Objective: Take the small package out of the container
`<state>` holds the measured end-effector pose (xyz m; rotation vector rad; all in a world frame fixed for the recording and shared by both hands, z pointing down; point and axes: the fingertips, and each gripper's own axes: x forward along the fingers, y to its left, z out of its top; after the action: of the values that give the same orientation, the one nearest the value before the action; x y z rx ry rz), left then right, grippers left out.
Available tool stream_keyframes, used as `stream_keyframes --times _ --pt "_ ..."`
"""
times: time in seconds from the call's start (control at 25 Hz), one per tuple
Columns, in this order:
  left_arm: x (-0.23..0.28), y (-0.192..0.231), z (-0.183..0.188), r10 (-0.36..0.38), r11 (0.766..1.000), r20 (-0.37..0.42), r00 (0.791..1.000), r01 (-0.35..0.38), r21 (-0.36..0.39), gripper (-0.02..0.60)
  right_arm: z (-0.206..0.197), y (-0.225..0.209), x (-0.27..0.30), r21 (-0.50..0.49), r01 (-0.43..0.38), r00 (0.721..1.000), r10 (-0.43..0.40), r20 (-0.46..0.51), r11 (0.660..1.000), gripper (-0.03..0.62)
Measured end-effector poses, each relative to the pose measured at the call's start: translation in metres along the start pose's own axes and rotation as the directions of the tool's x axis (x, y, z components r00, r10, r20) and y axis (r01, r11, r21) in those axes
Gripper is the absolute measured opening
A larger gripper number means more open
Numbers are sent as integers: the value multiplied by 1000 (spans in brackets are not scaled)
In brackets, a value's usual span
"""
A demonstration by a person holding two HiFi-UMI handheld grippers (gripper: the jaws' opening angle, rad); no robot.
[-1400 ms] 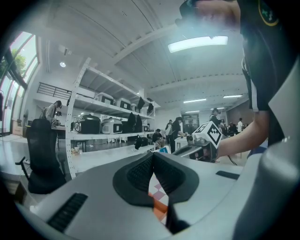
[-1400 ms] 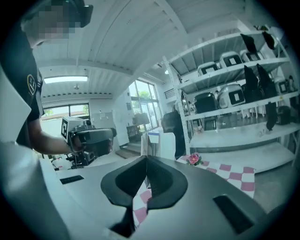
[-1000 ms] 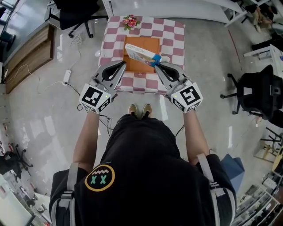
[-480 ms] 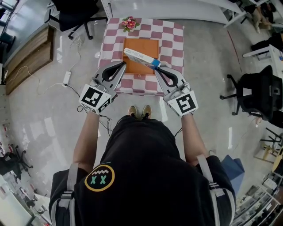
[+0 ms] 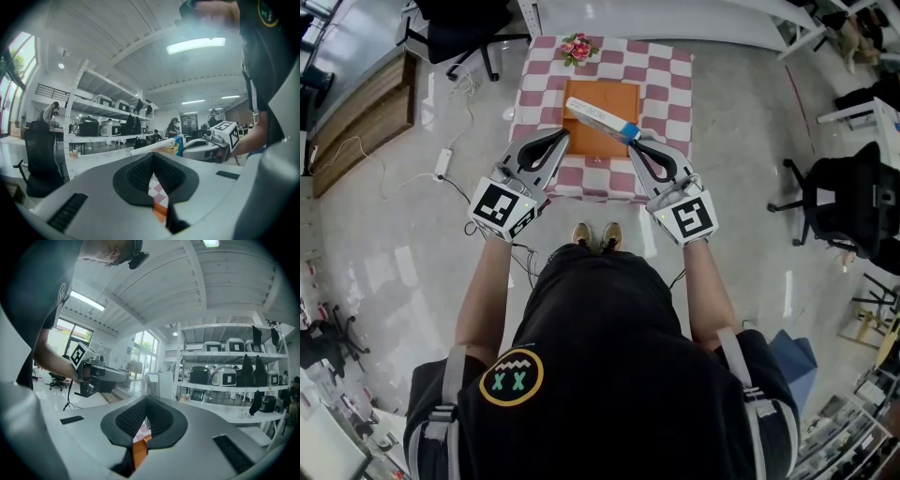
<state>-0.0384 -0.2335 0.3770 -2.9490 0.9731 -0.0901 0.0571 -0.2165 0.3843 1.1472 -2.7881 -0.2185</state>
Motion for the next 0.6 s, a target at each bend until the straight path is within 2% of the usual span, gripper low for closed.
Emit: stream_keyframes --times 0.6 --pt "-4 0 -1 -1 1000 -2 1000 1 0 17 -1 0 3 -1 17 1000 -17 -7 1000 20"
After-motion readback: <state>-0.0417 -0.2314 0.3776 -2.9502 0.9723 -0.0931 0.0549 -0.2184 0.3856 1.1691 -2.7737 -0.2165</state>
